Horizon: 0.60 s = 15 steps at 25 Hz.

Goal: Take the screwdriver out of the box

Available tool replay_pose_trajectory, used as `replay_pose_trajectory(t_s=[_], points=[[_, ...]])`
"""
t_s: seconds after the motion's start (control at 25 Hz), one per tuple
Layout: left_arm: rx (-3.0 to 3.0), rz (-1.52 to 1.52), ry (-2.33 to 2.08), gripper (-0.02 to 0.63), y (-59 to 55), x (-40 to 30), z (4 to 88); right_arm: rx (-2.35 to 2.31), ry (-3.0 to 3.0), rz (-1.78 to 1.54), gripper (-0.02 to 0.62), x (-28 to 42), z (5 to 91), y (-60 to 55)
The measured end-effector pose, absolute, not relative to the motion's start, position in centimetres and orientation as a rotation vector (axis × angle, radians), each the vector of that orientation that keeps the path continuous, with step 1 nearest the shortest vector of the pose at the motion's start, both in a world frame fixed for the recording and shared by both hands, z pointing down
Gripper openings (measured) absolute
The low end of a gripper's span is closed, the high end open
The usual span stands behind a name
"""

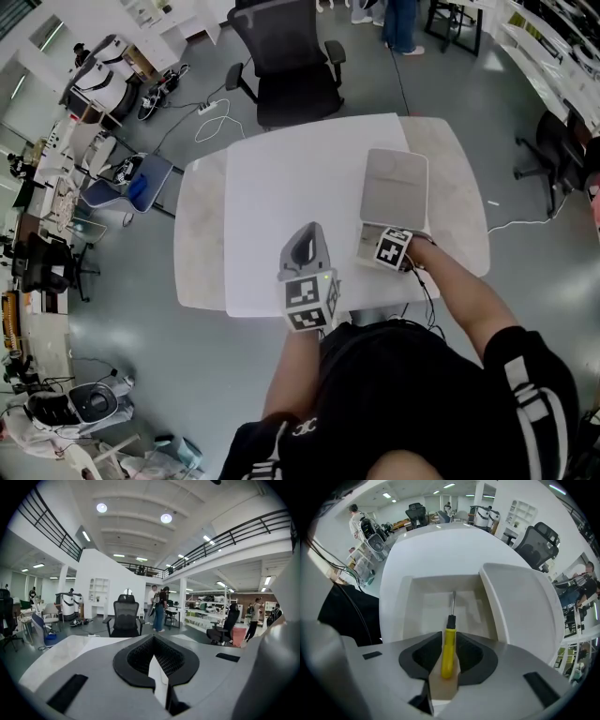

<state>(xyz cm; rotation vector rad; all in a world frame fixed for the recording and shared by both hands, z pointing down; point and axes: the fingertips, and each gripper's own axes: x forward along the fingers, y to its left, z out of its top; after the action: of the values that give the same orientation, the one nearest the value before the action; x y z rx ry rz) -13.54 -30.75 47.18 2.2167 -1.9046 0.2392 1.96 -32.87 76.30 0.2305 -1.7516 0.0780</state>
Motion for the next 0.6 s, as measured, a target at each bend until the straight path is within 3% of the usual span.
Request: replay_pose_trajectory(t_s=[0.08,0.6], points=[[2.219,0.236,-1.906,0.008,-31.1,-13.5,47.2,0.229,-1.751,0.074,0.067,1.9,76.7,-33.0],[2.274,0.216,-1.862,0.008,-33.0,-12.9,47.3,0.316,-1.905,0.056,0.066,1.2,71.5,-33.9]])
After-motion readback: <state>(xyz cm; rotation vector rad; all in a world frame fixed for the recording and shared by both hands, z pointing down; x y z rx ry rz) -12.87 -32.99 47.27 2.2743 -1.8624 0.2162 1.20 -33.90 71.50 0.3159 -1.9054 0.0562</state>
